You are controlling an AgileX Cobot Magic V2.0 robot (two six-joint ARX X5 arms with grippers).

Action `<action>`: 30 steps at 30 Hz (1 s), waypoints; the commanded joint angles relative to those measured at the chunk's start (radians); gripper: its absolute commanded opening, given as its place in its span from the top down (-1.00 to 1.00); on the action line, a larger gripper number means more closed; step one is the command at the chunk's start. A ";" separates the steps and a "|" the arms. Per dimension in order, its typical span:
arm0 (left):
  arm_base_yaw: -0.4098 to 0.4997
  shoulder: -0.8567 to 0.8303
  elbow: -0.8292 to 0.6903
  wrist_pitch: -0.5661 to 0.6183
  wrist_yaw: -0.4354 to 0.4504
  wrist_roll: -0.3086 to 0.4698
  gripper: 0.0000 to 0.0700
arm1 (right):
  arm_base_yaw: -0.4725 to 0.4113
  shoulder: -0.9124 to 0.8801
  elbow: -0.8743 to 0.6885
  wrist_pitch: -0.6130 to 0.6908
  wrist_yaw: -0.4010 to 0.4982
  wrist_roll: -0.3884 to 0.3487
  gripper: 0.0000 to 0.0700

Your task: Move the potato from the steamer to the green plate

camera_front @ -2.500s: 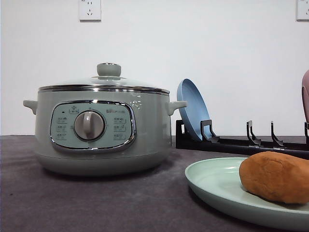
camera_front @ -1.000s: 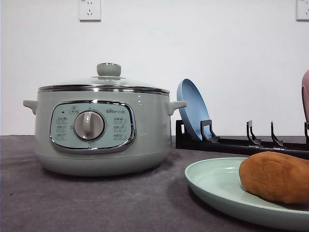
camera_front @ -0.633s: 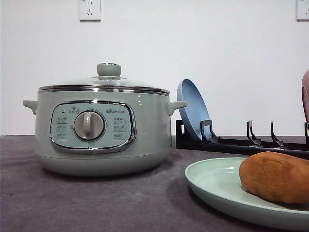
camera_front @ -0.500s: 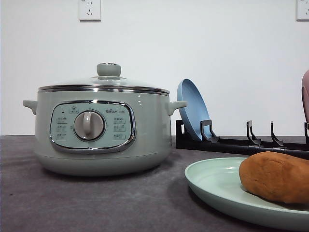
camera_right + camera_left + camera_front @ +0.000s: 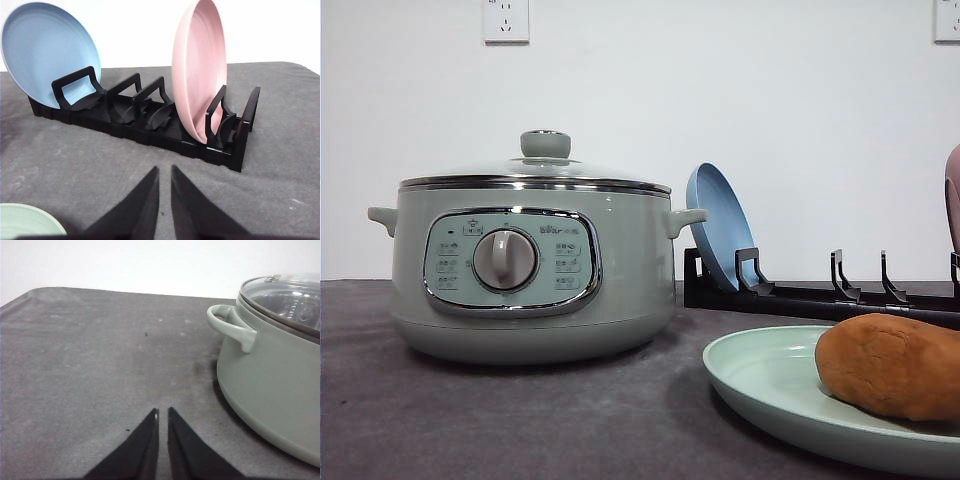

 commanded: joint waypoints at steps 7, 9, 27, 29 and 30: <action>0.000 0.000 -0.020 0.015 -0.005 0.002 0.92 | -0.002 -0.003 -0.005 0.010 0.001 -0.005 0.91; 0.000 0.000 -0.020 0.015 -0.005 0.002 0.92 | -0.002 -0.003 -0.005 0.010 0.001 -0.005 0.91; 0.000 0.000 -0.020 0.015 -0.005 0.002 0.92 | -0.002 -0.003 -0.005 0.010 0.001 -0.005 0.91; 0.000 0.000 -0.020 0.015 -0.005 0.002 0.92 | -0.002 -0.003 -0.005 0.010 0.001 -0.005 0.91; 0.000 0.000 -0.020 0.015 -0.005 0.002 0.92 | -0.002 -0.003 -0.005 0.010 0.001 -0.005 0.91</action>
